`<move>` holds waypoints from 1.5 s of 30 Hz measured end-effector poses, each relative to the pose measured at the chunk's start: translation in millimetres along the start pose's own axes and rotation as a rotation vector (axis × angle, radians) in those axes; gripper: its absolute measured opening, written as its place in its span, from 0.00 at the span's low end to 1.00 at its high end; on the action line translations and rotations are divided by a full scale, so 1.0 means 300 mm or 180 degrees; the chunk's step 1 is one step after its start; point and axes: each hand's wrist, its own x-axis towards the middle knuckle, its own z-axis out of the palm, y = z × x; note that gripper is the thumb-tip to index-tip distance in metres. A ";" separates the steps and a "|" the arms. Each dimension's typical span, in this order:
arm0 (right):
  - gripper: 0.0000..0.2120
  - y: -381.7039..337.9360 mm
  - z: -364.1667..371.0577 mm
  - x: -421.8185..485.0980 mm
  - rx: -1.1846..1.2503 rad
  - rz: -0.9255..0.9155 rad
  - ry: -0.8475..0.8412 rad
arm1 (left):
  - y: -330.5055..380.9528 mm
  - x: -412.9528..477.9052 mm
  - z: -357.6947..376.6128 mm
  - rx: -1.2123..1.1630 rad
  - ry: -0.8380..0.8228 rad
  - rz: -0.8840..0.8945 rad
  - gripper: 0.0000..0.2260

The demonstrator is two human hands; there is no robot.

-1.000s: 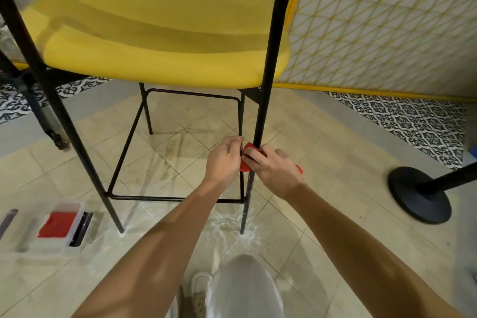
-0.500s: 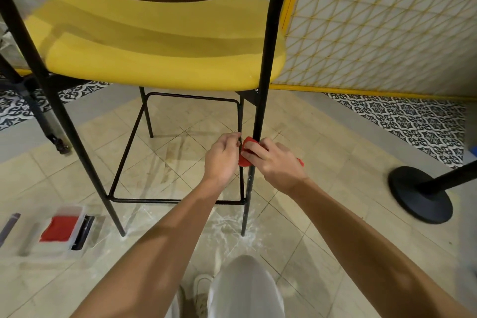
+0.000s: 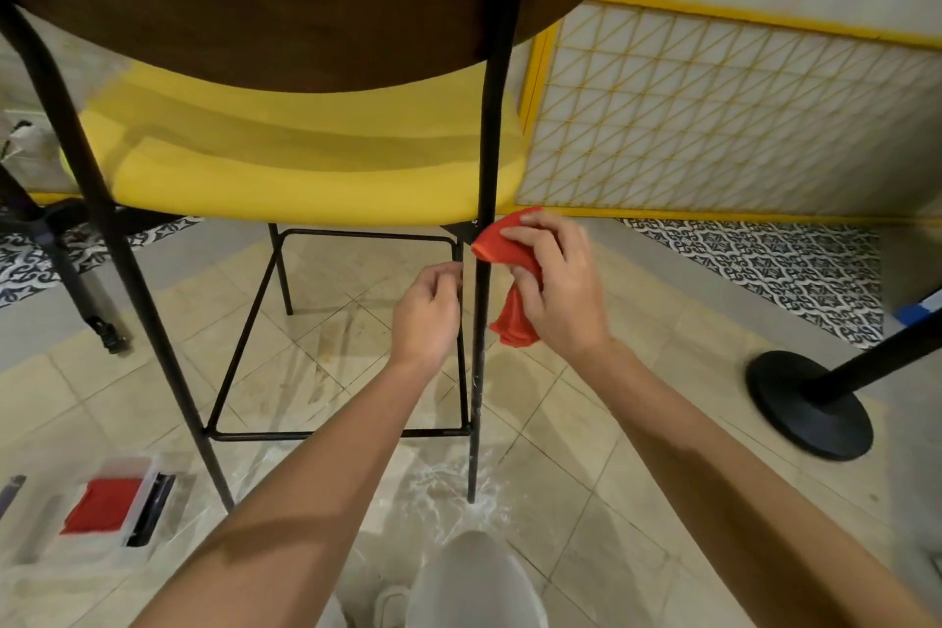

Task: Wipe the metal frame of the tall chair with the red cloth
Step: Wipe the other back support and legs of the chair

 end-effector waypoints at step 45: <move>0.09 -0.077 0.134 -0.012 0.1584 0.2602 0.0040 | -0.040 0.025 0.030 -0.0079 0.0050 -0.0228 0.16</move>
